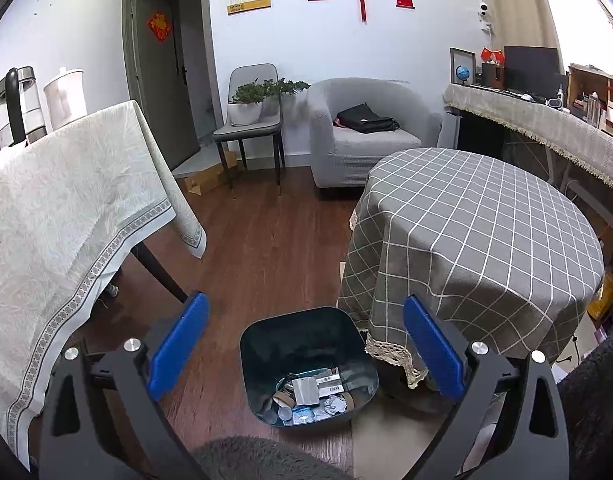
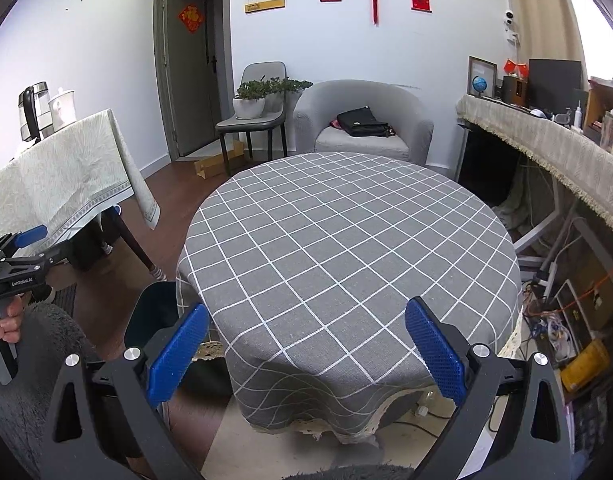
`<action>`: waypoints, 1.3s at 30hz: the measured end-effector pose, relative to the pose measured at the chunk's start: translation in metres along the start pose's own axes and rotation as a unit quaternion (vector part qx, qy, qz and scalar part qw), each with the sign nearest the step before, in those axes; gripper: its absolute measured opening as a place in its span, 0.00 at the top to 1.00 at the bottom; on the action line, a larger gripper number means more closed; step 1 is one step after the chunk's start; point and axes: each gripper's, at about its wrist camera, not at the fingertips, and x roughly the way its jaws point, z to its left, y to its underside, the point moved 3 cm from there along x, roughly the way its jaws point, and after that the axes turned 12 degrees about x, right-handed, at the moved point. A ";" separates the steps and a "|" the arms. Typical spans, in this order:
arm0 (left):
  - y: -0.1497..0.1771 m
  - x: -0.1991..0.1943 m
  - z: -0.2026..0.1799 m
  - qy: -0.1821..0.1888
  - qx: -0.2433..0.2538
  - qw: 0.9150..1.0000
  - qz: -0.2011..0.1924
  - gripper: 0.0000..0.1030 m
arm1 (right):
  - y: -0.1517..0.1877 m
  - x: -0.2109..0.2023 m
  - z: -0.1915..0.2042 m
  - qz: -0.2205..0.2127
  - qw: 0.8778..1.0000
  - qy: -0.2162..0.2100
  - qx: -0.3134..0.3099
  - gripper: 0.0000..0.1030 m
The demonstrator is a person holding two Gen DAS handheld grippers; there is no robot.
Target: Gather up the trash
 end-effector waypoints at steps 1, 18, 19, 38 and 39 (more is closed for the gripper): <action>0.000 0.000 0.000 0.001 -0.001 1.000 0.000 0.03 | 0.000 0.000 0.000 0.000 1.000 0.000 0.001 0.03; 0.002 0.000 0.006 0.004 -0.017 1.000 0.002 0.03 | 0.001 0.002 0.001 0.005 1.000 -0.001 -0.001 0.03; 0.002 0.001 0.006 0.005 -0.017 1.000 0.003 0.03 | 0.001 0.002 0.002 0.006 1.000 -0.001 -0.001 0.03; 0.002 0.002 0.002 0.005 -0.009 1.000 0.003 0.03 | 0.003 0.002 0.003 0.007 1.000 0.000 0.002 0.03; 0.002 0.002 0.002 0.006 -0.008 1.000 0.002 0.03 | 0.003 0.002 0.003 0.007 1.000 0.000 0.002 0.03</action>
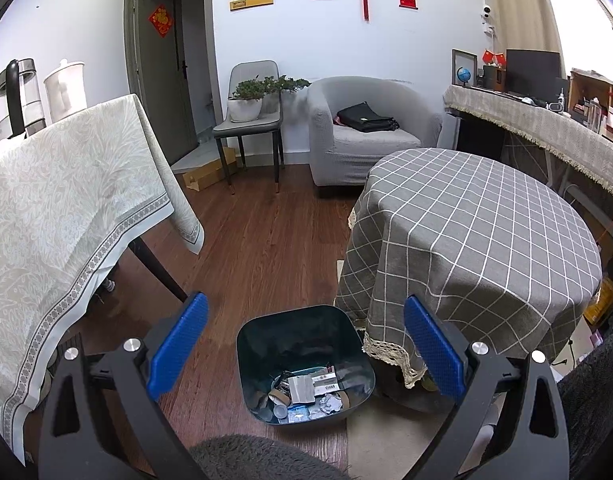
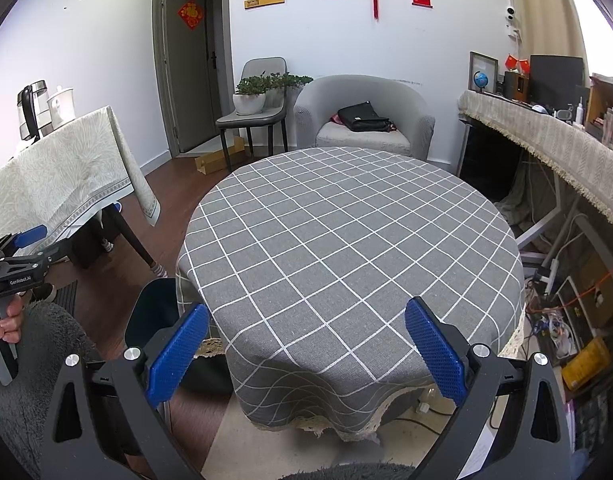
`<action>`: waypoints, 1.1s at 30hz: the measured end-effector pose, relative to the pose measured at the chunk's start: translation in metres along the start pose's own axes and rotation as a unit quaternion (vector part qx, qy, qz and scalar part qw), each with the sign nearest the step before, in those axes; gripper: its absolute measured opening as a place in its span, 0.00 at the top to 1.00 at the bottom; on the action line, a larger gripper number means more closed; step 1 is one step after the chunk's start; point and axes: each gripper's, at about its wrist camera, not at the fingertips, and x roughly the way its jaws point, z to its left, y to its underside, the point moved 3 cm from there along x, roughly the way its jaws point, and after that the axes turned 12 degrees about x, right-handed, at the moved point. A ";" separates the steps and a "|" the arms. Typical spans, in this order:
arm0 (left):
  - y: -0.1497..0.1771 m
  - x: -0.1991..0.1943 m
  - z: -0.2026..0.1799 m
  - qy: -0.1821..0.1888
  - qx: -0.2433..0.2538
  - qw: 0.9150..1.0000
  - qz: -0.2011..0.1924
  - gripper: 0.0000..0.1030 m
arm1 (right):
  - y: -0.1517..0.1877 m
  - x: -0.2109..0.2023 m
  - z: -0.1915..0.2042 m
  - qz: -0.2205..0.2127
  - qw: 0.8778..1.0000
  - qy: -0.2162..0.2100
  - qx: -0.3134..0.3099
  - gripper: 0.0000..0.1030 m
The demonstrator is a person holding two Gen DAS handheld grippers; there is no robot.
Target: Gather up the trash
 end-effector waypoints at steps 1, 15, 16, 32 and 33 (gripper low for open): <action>0.000 0.000 0.000 0.000 0.000 1.000 0.000 0.03 | 0.000 0.000 0.000 0.000 1.000 0.000 0.000 0.03; 0.001 -0.001 -0.001 0.000 -0.002 1.000 0.001 0.03 | 0.000 0.000 0.000 0.000 1.000 0.000 0.000 0.03; 0.001 -0.001 -0.001 0.000 -0.002 1.000 0.001 0.03 | 0.000 0.000 0.000 0.000 1.000 0.000 0.000 0.03; 0.001 -0.001 -0.002 0.000 -0.003 1.000 0.000 0.03 | 0.001 0.001 -0.001 0.001 1.000 0.002 -0.003 0.03; 0.001 -0.001 -0.002 0.000 -0.002 1.000 0.000 0.03 | 0.001 0.001 -0.002 0.001 1.000 0.002 -0.004 0.03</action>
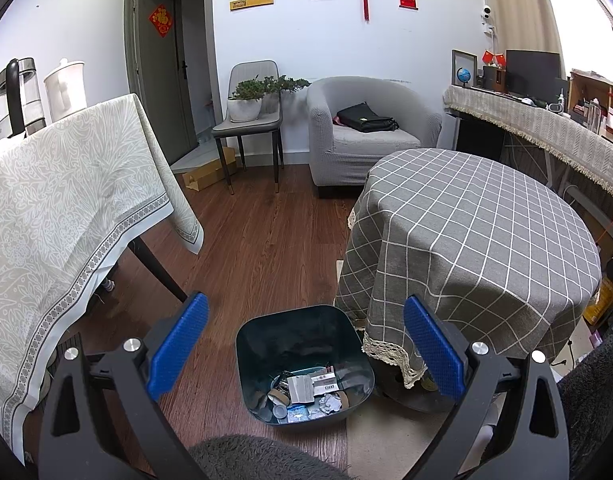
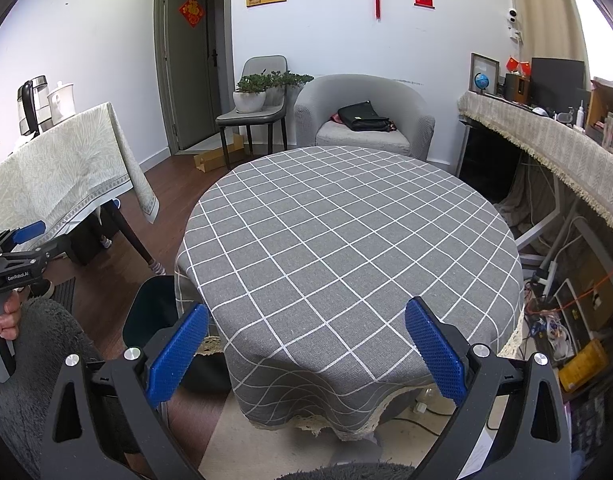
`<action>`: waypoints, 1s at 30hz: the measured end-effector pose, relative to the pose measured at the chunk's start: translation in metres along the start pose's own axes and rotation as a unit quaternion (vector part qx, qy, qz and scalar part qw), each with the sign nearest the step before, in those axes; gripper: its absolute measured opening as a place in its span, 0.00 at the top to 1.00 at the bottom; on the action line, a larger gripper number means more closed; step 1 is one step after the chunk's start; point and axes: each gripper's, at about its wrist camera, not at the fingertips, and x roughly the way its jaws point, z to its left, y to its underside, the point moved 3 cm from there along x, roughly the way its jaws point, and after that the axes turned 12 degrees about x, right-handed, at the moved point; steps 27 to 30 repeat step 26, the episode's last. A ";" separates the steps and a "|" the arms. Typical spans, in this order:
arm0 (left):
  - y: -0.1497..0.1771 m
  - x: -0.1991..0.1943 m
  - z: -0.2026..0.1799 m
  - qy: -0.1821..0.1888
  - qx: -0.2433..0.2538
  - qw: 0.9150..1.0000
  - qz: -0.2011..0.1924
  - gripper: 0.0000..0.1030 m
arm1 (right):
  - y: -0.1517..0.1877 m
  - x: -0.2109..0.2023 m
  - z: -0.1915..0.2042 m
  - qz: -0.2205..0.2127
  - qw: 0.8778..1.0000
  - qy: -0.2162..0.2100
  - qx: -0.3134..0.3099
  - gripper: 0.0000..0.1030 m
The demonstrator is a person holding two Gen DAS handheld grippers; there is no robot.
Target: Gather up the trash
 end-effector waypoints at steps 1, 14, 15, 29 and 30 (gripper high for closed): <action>0.000 0.000 0.000 0.000 0.000 1.000 0.000 0.03 | 0.000 0.000 -0.001 0.000 1.000 0.000 0.000 0.03; 0.000 0.000 -0.001 0.000 0.000 1.000 0.000 0.03 | 0.000 0.000 0.000 0.001 1.000 0.000 0.000 0.03; 0.000 0.000 -0.001 0.000 0.000 1.000 0.000 0.03 | 0.000 0.000 0.000 0.001 1.000 0.000 0.000 0.03; 0.001 0.001 0.001 -0.004 -0.011 1.000 0.005 0.03 | 0.002 0.002 -0.002 0.002 1.000 0.001 -0.004 0.03; 0.001 0.001 0.001 -0.004 -0.011 1.000 0.005 0.03 | 0.002 0.002 -0.002 0.002 1.000 0.001 -0.004 0.03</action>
